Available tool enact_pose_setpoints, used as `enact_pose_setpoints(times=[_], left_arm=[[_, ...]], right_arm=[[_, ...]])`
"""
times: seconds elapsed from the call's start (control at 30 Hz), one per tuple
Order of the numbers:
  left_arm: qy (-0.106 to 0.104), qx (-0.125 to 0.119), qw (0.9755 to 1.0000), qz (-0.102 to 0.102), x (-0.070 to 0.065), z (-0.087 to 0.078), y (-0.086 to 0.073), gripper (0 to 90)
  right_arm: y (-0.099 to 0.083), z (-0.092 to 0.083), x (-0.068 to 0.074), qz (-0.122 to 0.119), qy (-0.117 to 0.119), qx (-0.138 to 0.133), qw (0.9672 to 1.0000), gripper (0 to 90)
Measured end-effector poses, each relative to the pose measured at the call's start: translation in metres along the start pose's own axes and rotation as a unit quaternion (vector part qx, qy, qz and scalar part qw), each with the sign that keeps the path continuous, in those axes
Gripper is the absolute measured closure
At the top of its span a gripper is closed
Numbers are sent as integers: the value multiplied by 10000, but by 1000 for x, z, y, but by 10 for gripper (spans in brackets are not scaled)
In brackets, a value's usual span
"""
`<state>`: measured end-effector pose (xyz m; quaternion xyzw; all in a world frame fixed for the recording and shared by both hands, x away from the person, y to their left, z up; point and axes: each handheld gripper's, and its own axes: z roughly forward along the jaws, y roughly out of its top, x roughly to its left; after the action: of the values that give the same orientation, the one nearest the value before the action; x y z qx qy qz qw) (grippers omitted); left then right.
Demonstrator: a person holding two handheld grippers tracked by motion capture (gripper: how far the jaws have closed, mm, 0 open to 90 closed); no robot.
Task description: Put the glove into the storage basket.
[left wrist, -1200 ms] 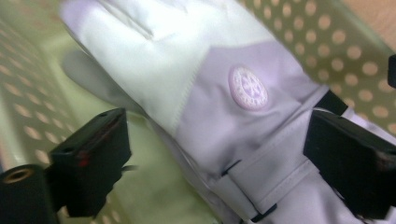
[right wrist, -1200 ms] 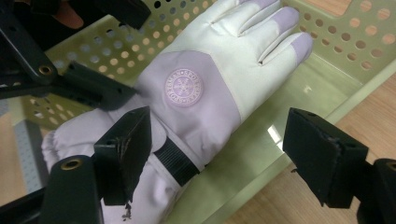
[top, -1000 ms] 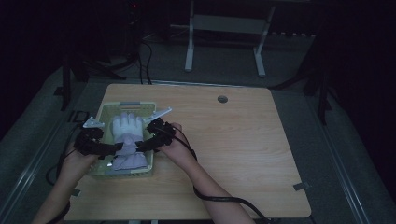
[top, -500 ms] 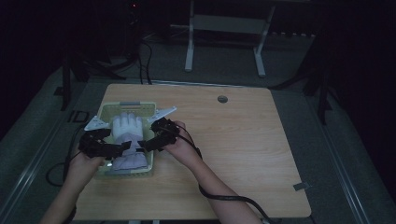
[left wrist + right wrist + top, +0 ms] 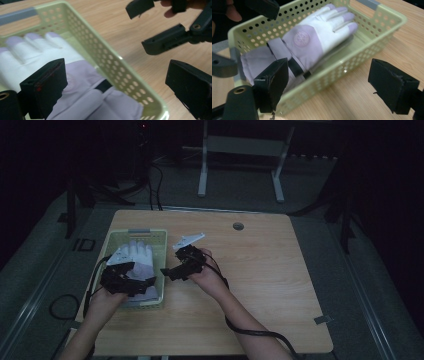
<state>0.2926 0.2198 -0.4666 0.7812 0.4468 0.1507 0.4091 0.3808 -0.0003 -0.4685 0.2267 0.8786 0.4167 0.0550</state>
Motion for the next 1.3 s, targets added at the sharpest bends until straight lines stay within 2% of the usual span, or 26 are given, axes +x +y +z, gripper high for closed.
enact_pose_setpoints(times=[0.03, 0.07, 0.17, 0.27, 0.3, 0.43, 0.47, 0.5, 0.53, 0.57, 0.7, 0.73, 0.77, 0.8, 0.83, 0.87, 0.9, 1.07, 1.3], left_arm=[[1, 1, 10000, 50, -4, 2, 0, 40], [-86, -17, 9999, 68, -9, 3, 1, 40], [-145, -82, 9998, 76, -14, 4, 1, 40], [-355, -156, 9992, 138, -27, 10, 2, 40], [-355, -156, 9992, 138, -27, 10, 2, 40], [-569, -208, 9976, 335, -45, 17, 4, 40], [-569, -208, 9976, 335, -45, 17, 4, 40], [-701, -242, 9964, 398, -53, 20, 5, 41], [-701, -242, 9964, 398, -53, 20, 5, 40], [-836, -256, 9951, 458, -62, 23, 6, 40], [-1016, -210, 9925, 650, -80, 32, 7, 40], [-1016, -210, 9925, 650, -80, 32, 7, 40], [-1113, -182, 9908, 745, -88, 37, 7, 40], [-1113, -182, 9908, 745, -88, 37, 7, 40], [-1195, -148, 9895, 798, -96, 42, 7, 40], [-1195, -148, 9895, 798, -96, 42, 7, 40], [-1293, -178, 9879, 841, -102, 46, 6, 40], [-1497, -120, 9843, 930, -115, 59, 4, 40], [-1651, -40, 9802, 1089, -127, 73, -2, 41]], right_arm=[[-2, -2, -2, -19, -32, 17, 10000, 167], [-7, -7, -5, 4, -53, 22, 10000, 167], [-13, -12, -8, -17, -105, 25, 9999, 168], [-19, -17, -11, -14, -141, 28, 9999, 168], [-24, -20, -13, 1, -157, 47, 9999, 167], [-35, -28, -19, 58, -207, 61, 9998, 167], [-38, -30, -20, 46, -230, 64, 9997, 167], [-40, -32, -22, 37, -256, 63, 9996, 167], [-40, -32, -22, 37, -256, 63, 9996, 167], [-47, -37, -24, 66, -279, 47, 9996, 167], [-57, -46, -28, 76, -338, 57, 9994, 167], [-60, -48, -29, 78, -344, 54, 9994, 167], [-62, -50, -30, 93, -343, 42, 9994, 167], [-62, -50, -30, 93, -343, 42, 9994, 167], [-68, -54, -31, 119, -355, 33, 9993, 167], [-68, -54, -31, 119, -355, 33, 9993, 167], [-75, -58, -32, 158, -345, 20, 9993, 167], [-92, -65, -36, 203, -392, 78, 9990, 167], [-110, -73, -44, 299, -445, 90, 9985, 167]])
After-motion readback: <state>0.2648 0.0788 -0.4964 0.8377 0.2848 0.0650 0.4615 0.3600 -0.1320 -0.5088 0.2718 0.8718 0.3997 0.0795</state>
